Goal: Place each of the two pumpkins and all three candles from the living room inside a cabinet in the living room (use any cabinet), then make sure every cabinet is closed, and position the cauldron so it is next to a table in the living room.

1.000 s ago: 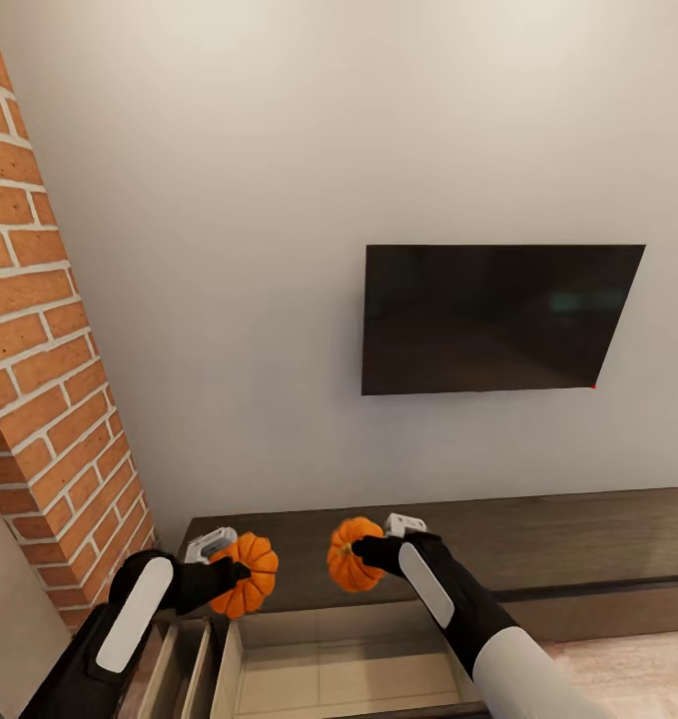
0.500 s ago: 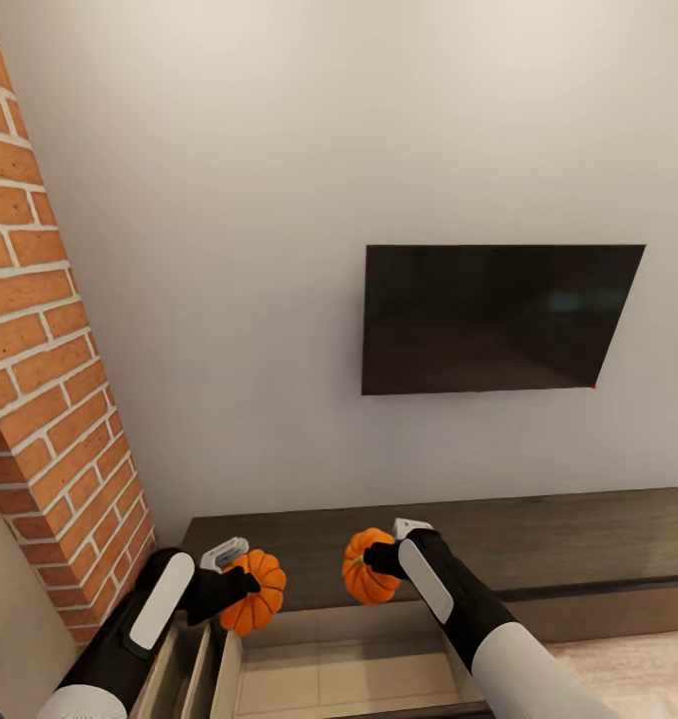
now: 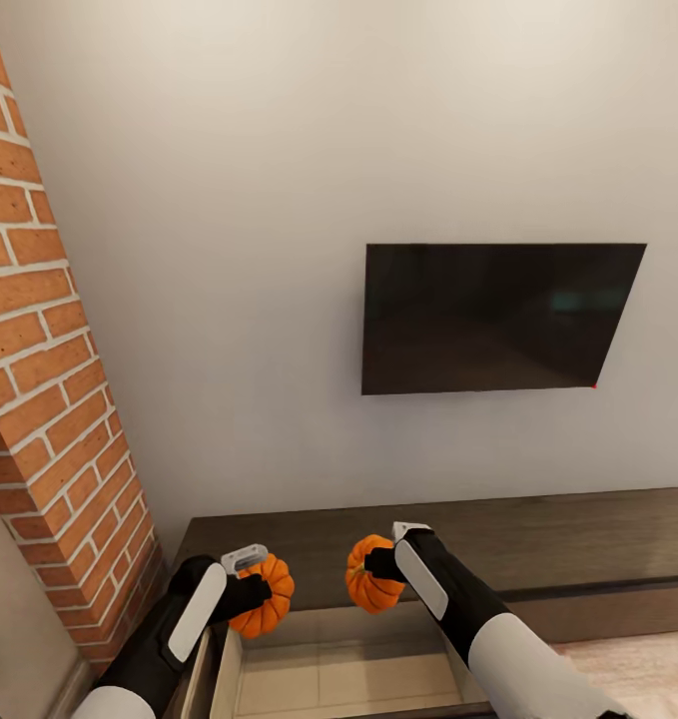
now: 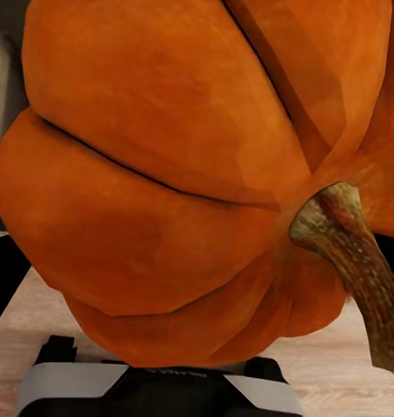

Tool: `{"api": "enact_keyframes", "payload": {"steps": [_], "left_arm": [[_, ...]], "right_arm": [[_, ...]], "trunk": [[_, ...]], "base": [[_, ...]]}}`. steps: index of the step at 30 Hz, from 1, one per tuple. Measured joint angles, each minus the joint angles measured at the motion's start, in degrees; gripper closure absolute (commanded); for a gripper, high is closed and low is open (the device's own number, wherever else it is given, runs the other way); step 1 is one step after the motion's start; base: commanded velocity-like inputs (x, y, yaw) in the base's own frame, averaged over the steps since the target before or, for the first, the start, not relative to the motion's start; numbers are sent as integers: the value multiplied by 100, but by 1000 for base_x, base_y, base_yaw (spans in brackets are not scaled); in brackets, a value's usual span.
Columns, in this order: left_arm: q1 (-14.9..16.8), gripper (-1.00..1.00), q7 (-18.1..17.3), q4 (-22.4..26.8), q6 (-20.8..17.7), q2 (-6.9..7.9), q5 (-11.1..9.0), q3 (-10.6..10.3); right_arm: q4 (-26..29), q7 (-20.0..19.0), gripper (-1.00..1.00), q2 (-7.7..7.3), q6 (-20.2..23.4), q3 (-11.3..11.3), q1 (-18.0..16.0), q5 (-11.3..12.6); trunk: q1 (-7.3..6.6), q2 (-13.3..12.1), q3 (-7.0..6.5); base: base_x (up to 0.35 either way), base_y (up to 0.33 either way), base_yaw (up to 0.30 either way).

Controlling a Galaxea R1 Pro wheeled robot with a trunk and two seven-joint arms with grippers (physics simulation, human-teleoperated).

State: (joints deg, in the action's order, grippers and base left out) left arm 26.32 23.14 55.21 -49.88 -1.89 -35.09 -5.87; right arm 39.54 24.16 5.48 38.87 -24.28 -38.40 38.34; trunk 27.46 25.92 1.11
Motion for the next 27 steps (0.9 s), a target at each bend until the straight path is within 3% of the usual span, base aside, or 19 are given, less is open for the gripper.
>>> {"api": "enact_keyframes", "payload": {"steps": [11,19,27], "left_arm": [[0,100,0,-17,35,-6,32,-2],[-1,100,4,-111,43,-68,437,0],[0,100,1,-174,47,-110,487,0]], "right_arm": [[2,-69,100,0,3,-12,-3,-3],[8,-19,100,0,265,-239,-2,12],[7,0,100,2,342,-309,-3,-3]], "trunk": [[242,442,197],[418,763,342],[594,1085,486]], "base": [[0,0,0],[0,0,0],[0,0,0]]}}
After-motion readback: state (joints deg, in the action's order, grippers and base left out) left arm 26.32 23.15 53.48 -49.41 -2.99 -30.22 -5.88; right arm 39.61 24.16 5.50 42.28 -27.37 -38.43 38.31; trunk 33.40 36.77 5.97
